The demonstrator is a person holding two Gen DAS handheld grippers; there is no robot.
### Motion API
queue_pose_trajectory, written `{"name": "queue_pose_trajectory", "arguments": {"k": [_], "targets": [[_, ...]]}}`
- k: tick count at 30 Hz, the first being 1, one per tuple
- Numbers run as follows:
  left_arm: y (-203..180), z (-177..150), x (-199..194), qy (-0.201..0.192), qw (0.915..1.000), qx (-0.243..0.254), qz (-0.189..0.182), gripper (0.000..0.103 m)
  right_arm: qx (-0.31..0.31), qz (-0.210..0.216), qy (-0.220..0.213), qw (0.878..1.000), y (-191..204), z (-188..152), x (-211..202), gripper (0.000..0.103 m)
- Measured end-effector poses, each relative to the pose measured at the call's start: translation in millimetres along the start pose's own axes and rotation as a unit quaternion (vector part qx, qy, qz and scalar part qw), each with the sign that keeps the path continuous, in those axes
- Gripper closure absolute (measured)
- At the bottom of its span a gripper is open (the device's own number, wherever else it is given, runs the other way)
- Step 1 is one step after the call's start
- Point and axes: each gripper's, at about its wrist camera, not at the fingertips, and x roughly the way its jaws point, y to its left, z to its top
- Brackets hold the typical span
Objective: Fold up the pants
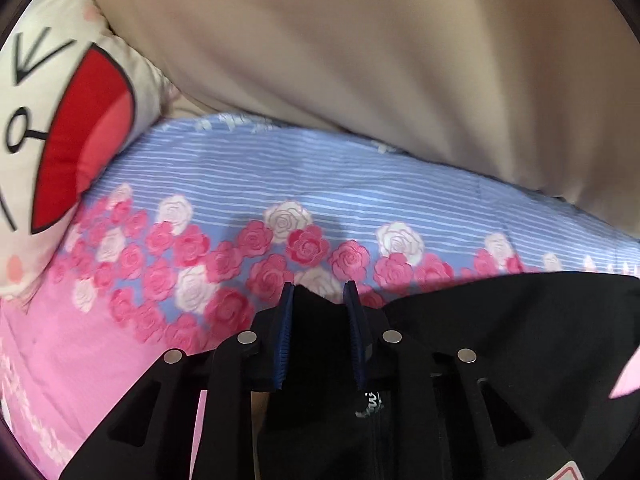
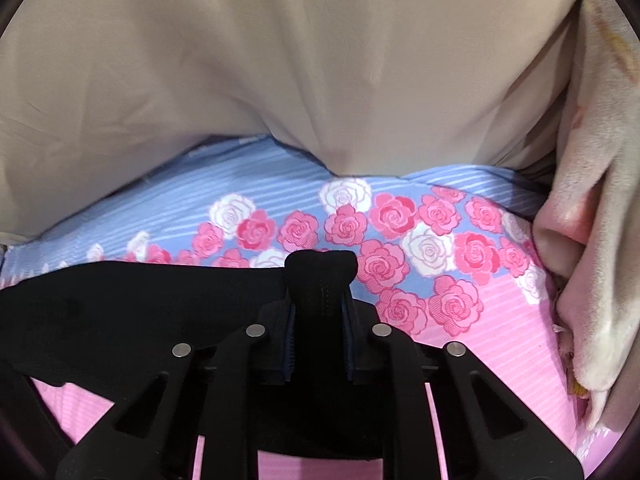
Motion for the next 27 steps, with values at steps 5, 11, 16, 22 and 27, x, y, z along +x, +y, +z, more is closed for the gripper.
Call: {"name": "queue_pose_trajectory", "arguments": {"k": [5,11,16,22,27], "targets": [[-11,-27,-59,-0.042,0.9984,0.019,-0.033,0.082,-0.015,0.025,-0.033,0.999,-1,-14,-54,0.088],[-13,-66,-99,-0.065,0.9963,0.021,-0.052,0.082,-0.033,0.043,-0.054,0.997,14,-26,-92,0.088],[-13,-92,-115,-0.069,0.9960,0.021,-0.053,0.082,-0.068,0.051,-0.066,0.994,29,-52,-122,0.088],[-18,-146,-158,-0.080,0.9934,0.036,-0.074,0.081,-0.117,0.054,-0.090,0.988,41,-84,-167,0.088],[-16,-201,-202,-0.089,0.9903,0.053,-0.092,0.081,-0.134,0.039,-0.108,0.984,33,-116,-200,0.088]]}}
